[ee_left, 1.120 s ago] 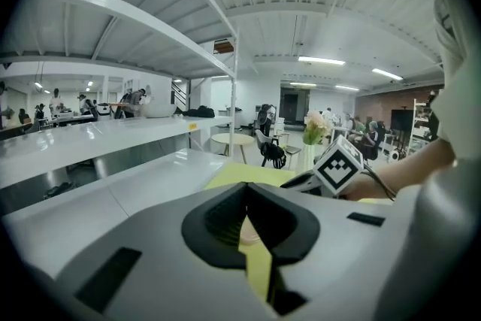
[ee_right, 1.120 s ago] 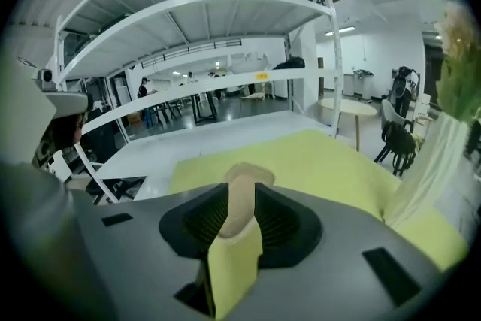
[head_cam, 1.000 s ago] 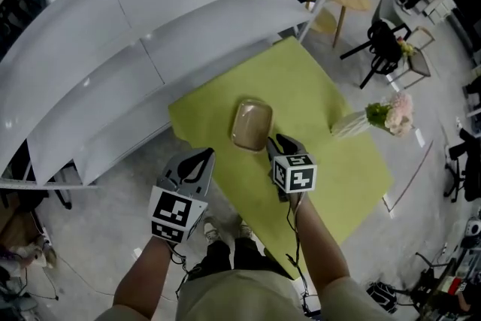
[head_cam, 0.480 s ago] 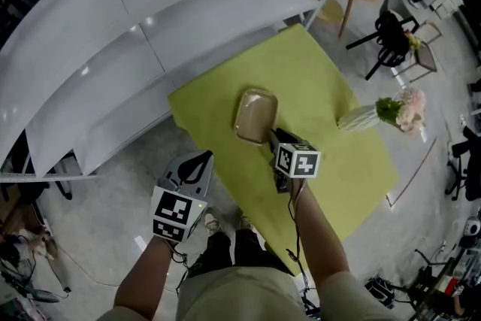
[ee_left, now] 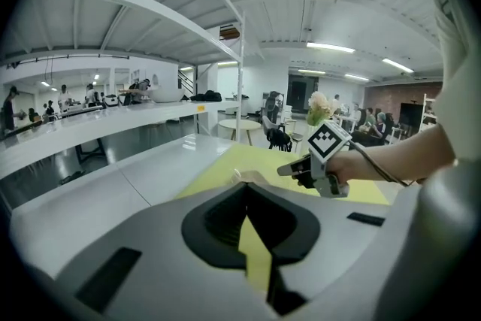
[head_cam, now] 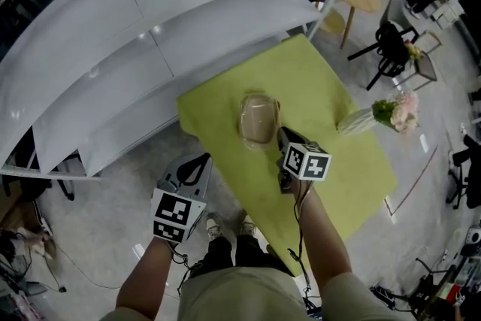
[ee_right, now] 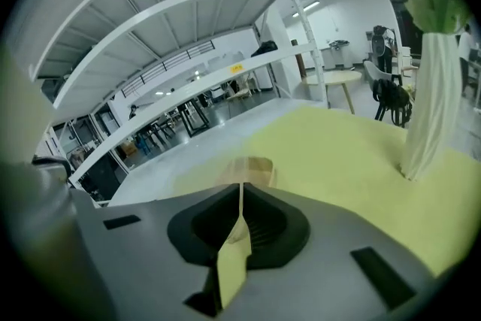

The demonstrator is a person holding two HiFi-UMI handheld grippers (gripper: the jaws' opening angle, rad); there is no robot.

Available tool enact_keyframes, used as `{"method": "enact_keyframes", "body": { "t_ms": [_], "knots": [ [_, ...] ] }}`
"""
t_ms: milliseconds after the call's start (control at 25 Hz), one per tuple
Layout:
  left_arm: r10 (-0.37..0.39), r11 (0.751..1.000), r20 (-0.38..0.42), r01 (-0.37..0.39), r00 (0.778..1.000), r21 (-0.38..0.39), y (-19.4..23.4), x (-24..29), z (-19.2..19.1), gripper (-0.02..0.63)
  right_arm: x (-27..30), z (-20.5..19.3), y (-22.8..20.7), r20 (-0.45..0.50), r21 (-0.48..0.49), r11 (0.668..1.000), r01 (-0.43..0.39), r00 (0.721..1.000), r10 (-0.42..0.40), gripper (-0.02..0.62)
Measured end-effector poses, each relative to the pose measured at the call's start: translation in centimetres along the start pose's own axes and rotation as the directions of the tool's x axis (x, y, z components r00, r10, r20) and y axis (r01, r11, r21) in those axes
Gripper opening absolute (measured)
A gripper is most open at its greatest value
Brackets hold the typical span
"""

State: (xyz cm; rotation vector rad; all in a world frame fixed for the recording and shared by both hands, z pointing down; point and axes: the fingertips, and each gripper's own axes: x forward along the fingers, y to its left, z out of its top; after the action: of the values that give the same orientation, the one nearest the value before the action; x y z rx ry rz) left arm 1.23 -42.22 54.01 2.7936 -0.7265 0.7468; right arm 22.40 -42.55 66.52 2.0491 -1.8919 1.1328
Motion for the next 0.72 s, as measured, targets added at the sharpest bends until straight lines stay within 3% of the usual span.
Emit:
{"method": "enact_keyframes", "body": {
  "t_ms": [120,360,720],
  "knots": [
    [0.013,1.000,0.045,-0.012,0.999,-0.024,0.2,-1.5,1.7,0.006,-2.5,2.9,1.9,0.065,-0.026,0.999,-0.036,0.997,0.038,0.020],
    [0.043,0.999,0.165,-0.045,0.985,0.008,0.3,-5.5,7.0,0.006,-9.4,9.1,6.5,0.215,-0.112,0.990,-0.090,0.970,0.112,0.020],
    [0.120,0.988,0.342,-0.147,0.932,0.054,0.9,-14.2,14.3,0.006,-23.1,16.0,14.2,0.441,-0.215,0.960,-0.177,0.860,0.257,0.020]
  ]
}}
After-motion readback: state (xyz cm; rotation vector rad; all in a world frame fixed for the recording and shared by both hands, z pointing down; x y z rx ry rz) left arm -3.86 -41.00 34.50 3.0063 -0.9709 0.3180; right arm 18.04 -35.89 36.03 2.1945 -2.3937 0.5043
